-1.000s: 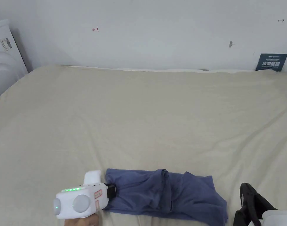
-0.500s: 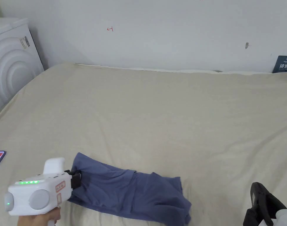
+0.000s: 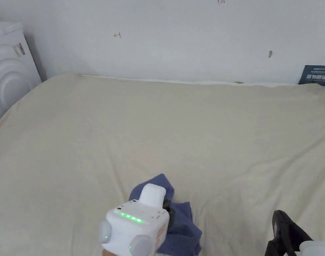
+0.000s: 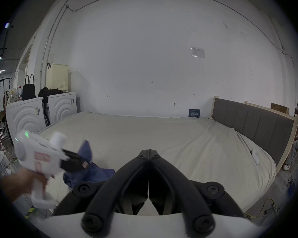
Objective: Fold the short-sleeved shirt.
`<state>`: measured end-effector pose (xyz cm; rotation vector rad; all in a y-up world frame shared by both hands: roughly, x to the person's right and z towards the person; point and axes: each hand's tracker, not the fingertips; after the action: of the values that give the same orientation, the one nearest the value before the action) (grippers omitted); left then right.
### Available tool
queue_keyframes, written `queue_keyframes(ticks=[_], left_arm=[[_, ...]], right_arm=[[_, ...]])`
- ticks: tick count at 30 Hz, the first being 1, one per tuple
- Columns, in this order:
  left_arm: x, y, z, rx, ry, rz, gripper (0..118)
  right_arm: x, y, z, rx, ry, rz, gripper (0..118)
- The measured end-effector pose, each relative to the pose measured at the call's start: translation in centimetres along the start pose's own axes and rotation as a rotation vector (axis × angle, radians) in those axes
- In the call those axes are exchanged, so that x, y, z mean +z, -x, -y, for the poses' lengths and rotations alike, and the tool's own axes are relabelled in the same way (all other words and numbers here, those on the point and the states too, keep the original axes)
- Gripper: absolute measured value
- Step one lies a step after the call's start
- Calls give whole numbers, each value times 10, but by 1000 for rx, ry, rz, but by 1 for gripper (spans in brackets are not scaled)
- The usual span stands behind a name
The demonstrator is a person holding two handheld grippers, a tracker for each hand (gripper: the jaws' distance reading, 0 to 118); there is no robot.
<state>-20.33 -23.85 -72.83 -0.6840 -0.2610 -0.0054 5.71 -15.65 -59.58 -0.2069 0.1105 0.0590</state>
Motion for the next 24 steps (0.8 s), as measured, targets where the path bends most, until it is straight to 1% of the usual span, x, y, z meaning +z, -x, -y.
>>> queue_keyframes(ticks=[3,4,5,6,7,8,9,10,11,12,14,15,16,17,18,19,20,21,22,23,24], left_arm=[[-44,-26,16,-68,88,7,8],[-55,-29,22,-51,114,29,10],[-62,-29,26,-10,150,46,15],[-65,-26,33,64,173,77,31],[-60,-22,35,126,170,130,66],[-49,-19,36,179,146,189,92],[-33,-15,34,184,83,197,111],[-15,-13,32,165,25,171,118],[1,-11,30,125,-39,115,118],[17,-8,25,67,-120,16,118],[32,-3,21,-33,-214,-147,118],[34,-1,17,-88,-250,-244,117],[32,1,14,-136,-261,-342,114],[27,3,11,-161,-235,-408,109],[18,5,9,-180,-211,-429,103],[8,6,10,-192,-177,-386,96],[-2,3,12,-202,-149,-362,59],[-16,-1,16,-234,-98,-371,12],[-36,-8,23,-273,-60,-374,5],[-49,-13,30,-266,14,-330,5],[-64,-23,38,-275,46,-278,5]], right_arm=[[3,-6,-1,-5,1,22,1],[3,-8,-1,-7,-2,30,1],[2,-9,-1,-7,-1,35,1],[0,-10,-2,-6,2,38,1],[-1,-11,-2,-5,3,40,1],[-2,-11,-2,-3,1,41,1],[-3,-12,-2,-5,-2,41,1],[-4,-13,-1,-12,-3,38,1],[-5,-13,0,-19,-4,33,1],[-7,-13,1,-23,-3,32,1],[-9,-14,3,-35,5,30,1],[-9,-14,5,-39,8,24,1],[-8,-13,6,-39,10,24,1],[-8,-13,6,-40,12,23,1],[-7,-13,7,-39,14,20,1],[-5,-13,7,-39,12,19,1],[-4,-13,8,-38,12,18,1],[-3,-14,8,-38,12,16,1],[-3,-14,9,-34,13,16,1],[-3,-15,10,-30,14,19,1],[-3,-16,11,-26,16,19,1]])
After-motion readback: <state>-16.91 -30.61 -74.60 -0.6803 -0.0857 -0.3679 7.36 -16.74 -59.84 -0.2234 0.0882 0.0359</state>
